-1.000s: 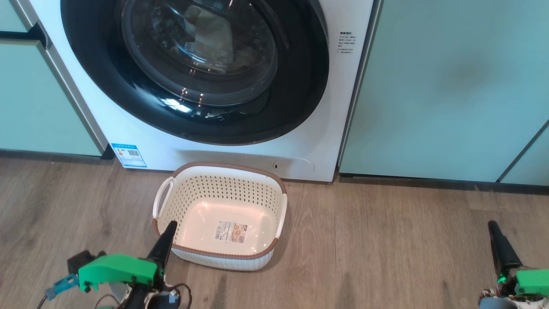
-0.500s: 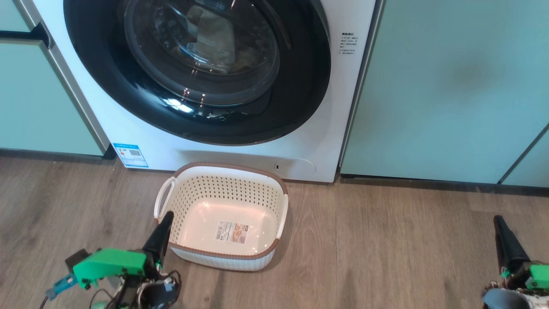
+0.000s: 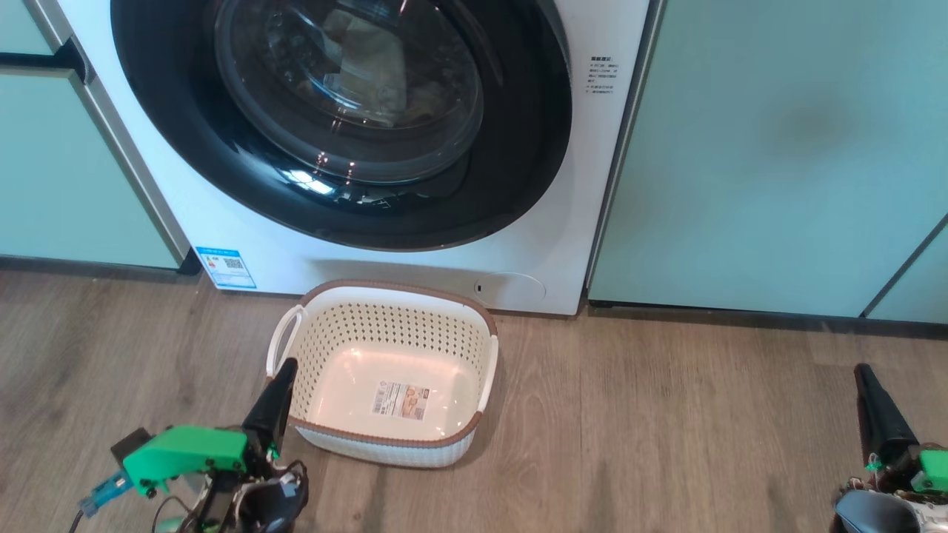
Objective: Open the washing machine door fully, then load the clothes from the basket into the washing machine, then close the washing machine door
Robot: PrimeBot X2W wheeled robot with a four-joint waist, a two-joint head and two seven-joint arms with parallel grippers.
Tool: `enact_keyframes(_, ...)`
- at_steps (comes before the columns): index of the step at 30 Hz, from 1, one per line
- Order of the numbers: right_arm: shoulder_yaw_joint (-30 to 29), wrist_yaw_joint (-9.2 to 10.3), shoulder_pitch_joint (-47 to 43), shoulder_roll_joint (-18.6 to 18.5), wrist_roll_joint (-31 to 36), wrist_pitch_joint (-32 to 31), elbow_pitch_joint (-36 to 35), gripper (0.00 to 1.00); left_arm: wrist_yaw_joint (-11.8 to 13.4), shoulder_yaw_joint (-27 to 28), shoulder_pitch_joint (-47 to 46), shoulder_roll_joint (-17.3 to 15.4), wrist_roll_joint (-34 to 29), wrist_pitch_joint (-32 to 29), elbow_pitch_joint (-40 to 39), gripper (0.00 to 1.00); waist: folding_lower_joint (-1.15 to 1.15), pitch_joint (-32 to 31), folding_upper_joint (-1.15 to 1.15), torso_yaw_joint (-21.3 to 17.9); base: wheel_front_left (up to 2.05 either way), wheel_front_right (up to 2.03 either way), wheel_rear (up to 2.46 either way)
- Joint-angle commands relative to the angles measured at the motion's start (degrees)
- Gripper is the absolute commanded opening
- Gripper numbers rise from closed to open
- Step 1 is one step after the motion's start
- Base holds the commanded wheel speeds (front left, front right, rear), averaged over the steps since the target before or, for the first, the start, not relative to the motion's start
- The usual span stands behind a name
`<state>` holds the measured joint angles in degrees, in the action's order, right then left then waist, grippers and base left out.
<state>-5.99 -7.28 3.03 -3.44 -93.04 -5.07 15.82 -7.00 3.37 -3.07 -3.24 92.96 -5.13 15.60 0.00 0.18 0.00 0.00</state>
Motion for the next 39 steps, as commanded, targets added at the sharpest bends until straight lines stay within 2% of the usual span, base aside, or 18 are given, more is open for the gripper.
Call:
enact_keyframes(1,0.7,-0.21,3.0,-0.4,-0.2,-0.4,-1.9,0.00,-0.5,2.0,-3.0,-0.5,0.2,-0.4,-1.6,0.00,0.00,0.0,0.00,0.0,0.00,0.00,0.00)
enact_keyframes(39,0.2,-0.21,3.1,0.0,0.3,-0.8,-1.8,0.00,-0.5,2.5,-3.1,-0.2,-0.2,-0.8,-1.6,0.00,0.00,0.0,0.00,0.0,0.00,0.00,0.00)
